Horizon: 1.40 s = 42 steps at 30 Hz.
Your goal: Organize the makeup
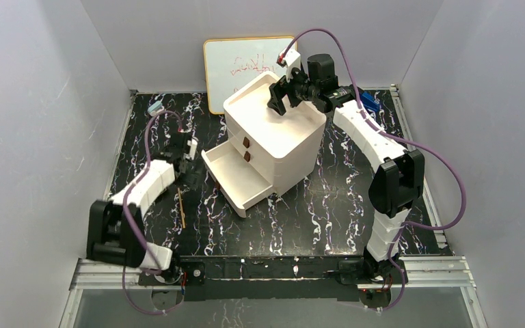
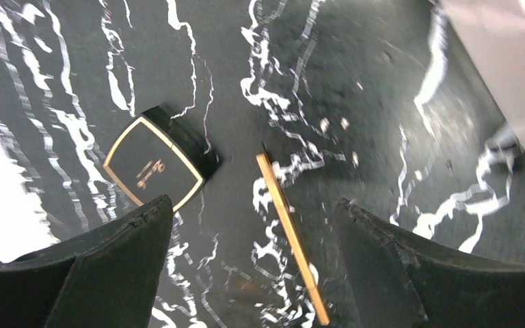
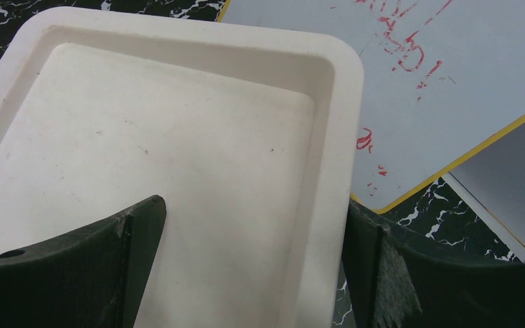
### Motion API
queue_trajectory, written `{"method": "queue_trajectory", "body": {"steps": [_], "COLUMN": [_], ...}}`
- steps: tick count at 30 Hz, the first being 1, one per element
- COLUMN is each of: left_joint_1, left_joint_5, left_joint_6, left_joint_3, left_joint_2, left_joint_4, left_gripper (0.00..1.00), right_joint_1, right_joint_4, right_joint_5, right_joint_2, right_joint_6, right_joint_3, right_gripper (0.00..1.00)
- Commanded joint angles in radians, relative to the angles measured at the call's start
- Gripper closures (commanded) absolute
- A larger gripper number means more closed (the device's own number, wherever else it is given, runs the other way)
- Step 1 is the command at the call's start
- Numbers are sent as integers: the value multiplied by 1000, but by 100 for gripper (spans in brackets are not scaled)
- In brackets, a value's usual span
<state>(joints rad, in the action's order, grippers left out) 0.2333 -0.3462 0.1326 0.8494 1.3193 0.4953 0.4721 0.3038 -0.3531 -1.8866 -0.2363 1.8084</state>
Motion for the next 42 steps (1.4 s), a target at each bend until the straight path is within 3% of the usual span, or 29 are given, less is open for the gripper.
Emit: {"method": "queue_trajectory", "body": {"steps": [1,7,12,16,18,26,29,36,42], "left_joint_1": [-145,-192,-192,-189,-189,-189,-188,-189,-189], "left_joint_5": [190,263,306,303,285,266,266,308,475], "left_joint_6": [-213,-281,-319,-340,-350,-356,-348,-335,-481], "left_joint_3": [78,59,35,38,42,37,38,125,302], "left_joint_2": [186,228,227,236,245,291,304,276,197], "left_joint_4": [79,83,69,73,82,81,82,119,125], "left_gripper": [20,23,34,53,68,80,100,100,100], "right_joint_1": [38,40,45,45,45,46,46,48,57], "right_joint_4": [285,290,277,279,280,282,282,285,285], "right_joint_5": [-82,-92,-84,-81,-80,-75,-73,-72,-54], "right_joint_2": [-120,-128,-118,-120,-120,-121,-123,-130,-139], "right_joint_6": [61,68,71,70,70,70,70,73,73], "right_joint_3": [-82,-79,-105,-103,-103,-109,-108,-106,-108], "right_gripper": [0,0,0,0,0,0,0,0,0]}}
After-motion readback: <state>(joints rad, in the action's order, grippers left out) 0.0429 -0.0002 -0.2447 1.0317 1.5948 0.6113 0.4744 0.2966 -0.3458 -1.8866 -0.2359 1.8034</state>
